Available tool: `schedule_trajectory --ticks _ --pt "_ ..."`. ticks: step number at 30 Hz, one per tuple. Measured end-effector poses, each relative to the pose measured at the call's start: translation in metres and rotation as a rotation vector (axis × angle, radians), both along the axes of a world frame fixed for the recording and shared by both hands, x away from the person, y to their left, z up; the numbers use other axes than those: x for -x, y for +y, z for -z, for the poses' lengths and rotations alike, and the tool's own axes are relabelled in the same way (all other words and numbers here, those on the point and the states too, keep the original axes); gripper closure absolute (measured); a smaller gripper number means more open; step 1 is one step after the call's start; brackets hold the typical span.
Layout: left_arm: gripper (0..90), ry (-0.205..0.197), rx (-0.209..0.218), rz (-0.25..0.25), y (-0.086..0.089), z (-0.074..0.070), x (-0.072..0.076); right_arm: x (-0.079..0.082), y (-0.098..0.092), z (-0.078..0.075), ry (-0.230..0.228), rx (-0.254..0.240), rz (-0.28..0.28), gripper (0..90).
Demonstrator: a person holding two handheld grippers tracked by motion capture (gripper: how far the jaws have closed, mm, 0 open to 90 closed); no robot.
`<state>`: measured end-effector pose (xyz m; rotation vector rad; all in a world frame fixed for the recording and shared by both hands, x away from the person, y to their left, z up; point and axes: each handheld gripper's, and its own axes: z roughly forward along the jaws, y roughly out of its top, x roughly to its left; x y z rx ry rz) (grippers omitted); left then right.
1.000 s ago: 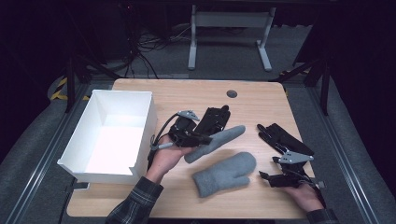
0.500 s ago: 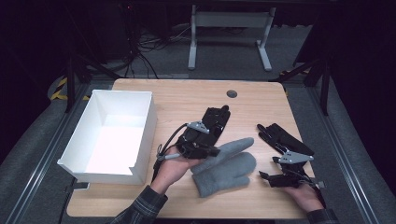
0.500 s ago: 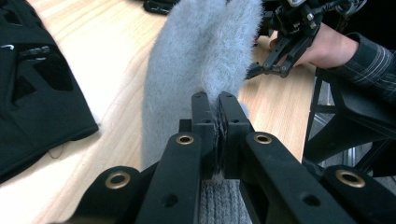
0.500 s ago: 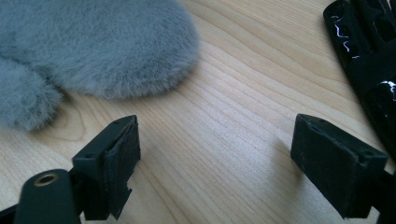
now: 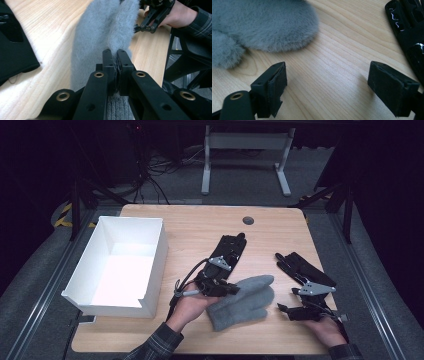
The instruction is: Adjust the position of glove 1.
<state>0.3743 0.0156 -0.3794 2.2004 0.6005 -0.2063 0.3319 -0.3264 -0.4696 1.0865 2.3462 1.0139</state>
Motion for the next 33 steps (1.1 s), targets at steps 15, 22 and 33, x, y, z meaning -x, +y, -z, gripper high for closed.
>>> schedule_trajectory --ticks 15,22,33 --pt "87.4 0.048 -0.052 0.072 -0.017 0.027 0.018 0.0 0.0 0.0 0.0 0.0 0.001 16.4" --pt "81.9 0.056 -0.068 0.107 -0.023 0.035 0.026 0.0 0.0 0.0 -0.001 0.001 0.007 16.3" --pt "64.1 -0.048 -0.024 0.064 -0.003 0.013 0.022 0.004 -0.001 -0.007 0.002 0.006 0.0 52.7"
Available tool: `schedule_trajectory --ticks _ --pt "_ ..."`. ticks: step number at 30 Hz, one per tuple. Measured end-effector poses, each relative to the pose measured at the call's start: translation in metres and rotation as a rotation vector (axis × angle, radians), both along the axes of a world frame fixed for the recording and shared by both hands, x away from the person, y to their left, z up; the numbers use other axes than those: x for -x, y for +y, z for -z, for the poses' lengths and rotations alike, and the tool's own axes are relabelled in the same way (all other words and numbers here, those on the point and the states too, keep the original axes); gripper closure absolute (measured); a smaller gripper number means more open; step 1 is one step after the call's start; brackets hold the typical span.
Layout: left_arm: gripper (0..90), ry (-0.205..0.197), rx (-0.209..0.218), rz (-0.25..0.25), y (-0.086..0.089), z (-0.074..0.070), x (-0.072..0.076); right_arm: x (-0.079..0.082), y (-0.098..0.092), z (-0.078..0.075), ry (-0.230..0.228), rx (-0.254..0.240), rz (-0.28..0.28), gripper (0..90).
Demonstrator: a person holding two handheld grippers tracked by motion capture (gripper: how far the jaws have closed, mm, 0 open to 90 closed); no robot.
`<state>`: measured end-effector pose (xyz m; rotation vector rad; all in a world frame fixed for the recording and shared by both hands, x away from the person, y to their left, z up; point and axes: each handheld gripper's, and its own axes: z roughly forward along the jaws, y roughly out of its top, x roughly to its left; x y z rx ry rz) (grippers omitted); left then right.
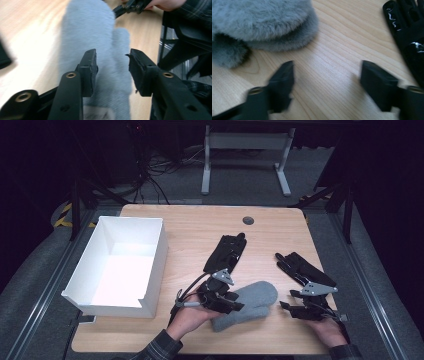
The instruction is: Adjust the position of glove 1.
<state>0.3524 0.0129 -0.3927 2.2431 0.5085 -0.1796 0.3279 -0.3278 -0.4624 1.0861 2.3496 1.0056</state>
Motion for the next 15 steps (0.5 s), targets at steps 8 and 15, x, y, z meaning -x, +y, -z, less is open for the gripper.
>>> schedule_trajectory --ticks 8,15 --pt "88.4 0.004 -0.053 -0.125 0.027 0.012 -0.019 0.0 0.015 -0.004 0.081 -0.027 -0.067 86.9" --pt "88.9 0.017 -0.073 -0.135 0.035 0.021 -0.013 -0.014 0.042 -0.006 0.076 -0.028 -0.118 89.3"
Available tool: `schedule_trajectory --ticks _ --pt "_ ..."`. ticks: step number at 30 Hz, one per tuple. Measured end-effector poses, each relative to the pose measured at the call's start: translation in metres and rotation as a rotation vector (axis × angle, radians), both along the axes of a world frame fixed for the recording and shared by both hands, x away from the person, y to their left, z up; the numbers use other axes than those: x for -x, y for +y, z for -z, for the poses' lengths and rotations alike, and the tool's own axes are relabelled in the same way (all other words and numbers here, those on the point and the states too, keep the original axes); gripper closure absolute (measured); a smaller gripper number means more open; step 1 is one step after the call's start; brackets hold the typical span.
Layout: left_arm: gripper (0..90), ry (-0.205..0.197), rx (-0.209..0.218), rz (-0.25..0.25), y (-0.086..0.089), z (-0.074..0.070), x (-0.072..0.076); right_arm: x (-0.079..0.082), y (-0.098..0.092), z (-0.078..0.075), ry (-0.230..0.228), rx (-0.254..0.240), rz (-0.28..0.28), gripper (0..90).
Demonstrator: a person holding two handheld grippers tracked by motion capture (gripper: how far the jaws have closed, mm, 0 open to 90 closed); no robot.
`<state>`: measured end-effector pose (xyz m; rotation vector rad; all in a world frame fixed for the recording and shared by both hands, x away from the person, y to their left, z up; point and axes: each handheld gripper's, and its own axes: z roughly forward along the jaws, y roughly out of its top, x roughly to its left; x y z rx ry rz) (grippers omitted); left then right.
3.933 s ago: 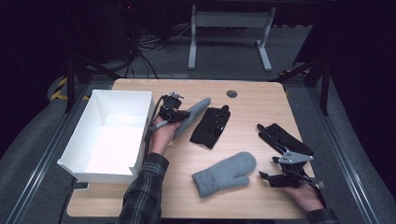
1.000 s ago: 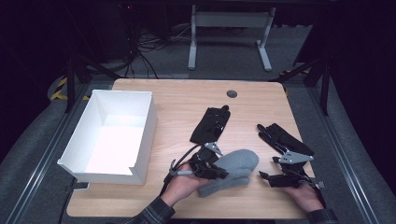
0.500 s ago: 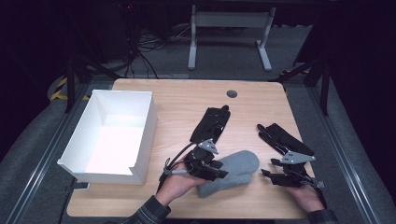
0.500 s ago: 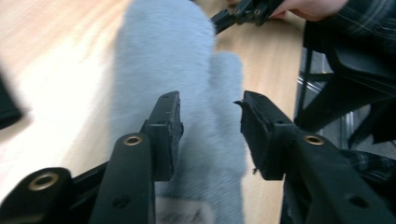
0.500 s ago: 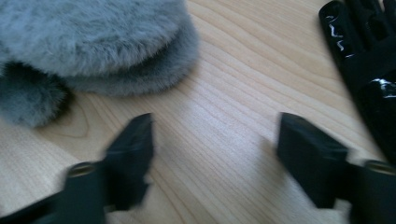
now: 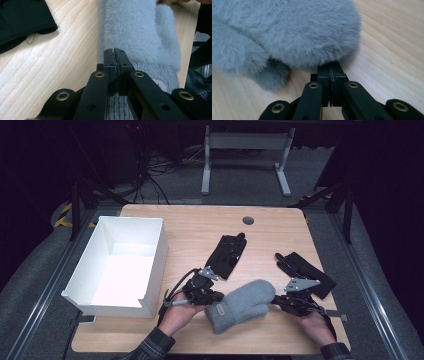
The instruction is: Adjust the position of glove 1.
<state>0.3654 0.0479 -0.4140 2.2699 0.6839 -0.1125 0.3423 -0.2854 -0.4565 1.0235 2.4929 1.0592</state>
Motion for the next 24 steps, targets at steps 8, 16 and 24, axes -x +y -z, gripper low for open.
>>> schedule_trajectory --ticks 8,16,24 --pt "87.6 0.008 0.006 -0.03 0.017 0.002 0.011 -0.019 0.022 0.0 0.003 -0.002 -0.037 89.4" --pt "81.7 0.002 -0.001 -0.063 0.032 0.0 0.016 -0.033 0.042 0.0 -0.005 0.009 -0.077 89.3" --pt "43.1 -0.031 0.051 -0.081 0.02 -0.01 0.002 -0.034 0.034 -0.002 -0.006 0.014 -0.014 61.9"
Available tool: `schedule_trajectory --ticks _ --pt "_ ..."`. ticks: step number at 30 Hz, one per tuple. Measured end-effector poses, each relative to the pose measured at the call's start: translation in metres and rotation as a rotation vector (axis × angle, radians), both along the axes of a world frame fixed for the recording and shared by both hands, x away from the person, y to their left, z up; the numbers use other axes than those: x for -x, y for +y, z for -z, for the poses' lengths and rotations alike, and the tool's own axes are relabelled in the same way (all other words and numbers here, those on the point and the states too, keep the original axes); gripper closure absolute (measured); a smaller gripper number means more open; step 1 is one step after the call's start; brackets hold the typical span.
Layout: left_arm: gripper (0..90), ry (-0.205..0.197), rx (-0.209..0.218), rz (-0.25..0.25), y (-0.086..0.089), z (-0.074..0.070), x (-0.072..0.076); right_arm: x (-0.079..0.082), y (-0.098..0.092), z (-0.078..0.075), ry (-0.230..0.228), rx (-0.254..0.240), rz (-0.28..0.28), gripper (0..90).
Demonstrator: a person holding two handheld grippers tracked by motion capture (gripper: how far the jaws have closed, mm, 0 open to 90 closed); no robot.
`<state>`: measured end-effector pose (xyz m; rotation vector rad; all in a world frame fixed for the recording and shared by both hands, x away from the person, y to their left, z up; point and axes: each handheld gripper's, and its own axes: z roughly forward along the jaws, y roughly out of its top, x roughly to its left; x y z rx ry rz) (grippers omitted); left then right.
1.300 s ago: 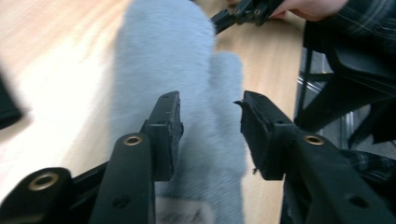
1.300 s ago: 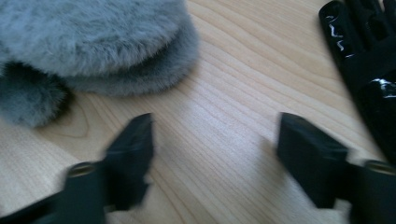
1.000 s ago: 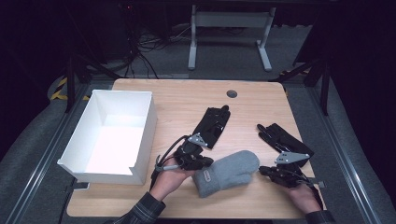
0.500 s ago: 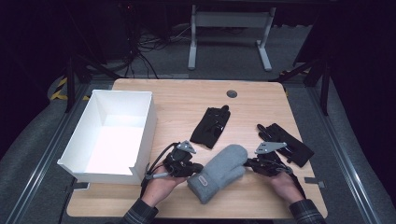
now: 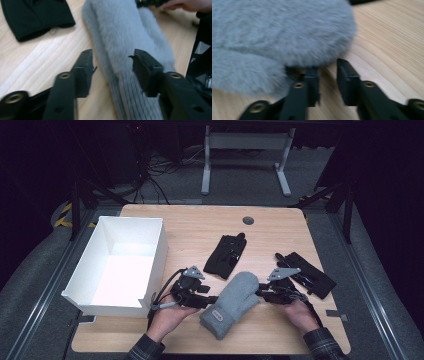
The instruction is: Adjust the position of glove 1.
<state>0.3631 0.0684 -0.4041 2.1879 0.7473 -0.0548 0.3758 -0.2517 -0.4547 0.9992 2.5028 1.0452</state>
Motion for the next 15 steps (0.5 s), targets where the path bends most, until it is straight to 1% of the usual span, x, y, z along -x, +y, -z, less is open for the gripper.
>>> schedule_trajectory --ticks 2,3,4,5,6,7,8,10,12,15 --pt "37.7 0.01 0.005 0.014 -0.007 -0.001 -0.005 0.0 -0.005 0.001 -0.004 0.005 0.02 56.9" --pt "30.2 0.012 0.004 0.022 -0.011 -0.001 -0.007 0.001 -0.011 0.001 -0.007 0.006 0.048 50.1" --pt "30.2 0.005 0.009 0.023 -0.014 -0.001 -0.009 0.001 -0.011 0.001 -0.007 0.006 0.048 50.1" --pt "24.1 0.006 0.002 0.028 -0.022 0.0 -0.014 0.001 -0.017 0.001 -0.015 0.014 0.063 44.9" --pt "21.8 0.006 0.002 0.028 -0.022 0.0 -0.014 0.001 -0.017 0.001 -0.015 0.014 0.063 44.9" --pt "21.8 0.014 -0.004 0.029 -0.028 0.001 -0.017 0.001 -0.019 0.002 -0.017 0.016 0.072 42.7" --pt "18.8 0.014 -0.009 0.032 -0.032 0.002 -0.018 0.002 -0.023 0.002 -0.019 0.019 0.082 40.3" --pt "15.9 0.021 -0.017 0.047 -0.04 0.004 -0.02 0.003 -0.027 0.002 -0.018 0.018 0.092 37.0" --pt "14.8 0.014 -0.031 0.055 -0.046 0.007 -0.021 0.004 -0.031 0.003 -0.012 0.035 0.097 32.5" --pt "12.9 0.013 -0.068 0.065 -0.055 0.013 -0.022 0.007 -0.035 0.004 -0.017 0.037 0.099 30.4"
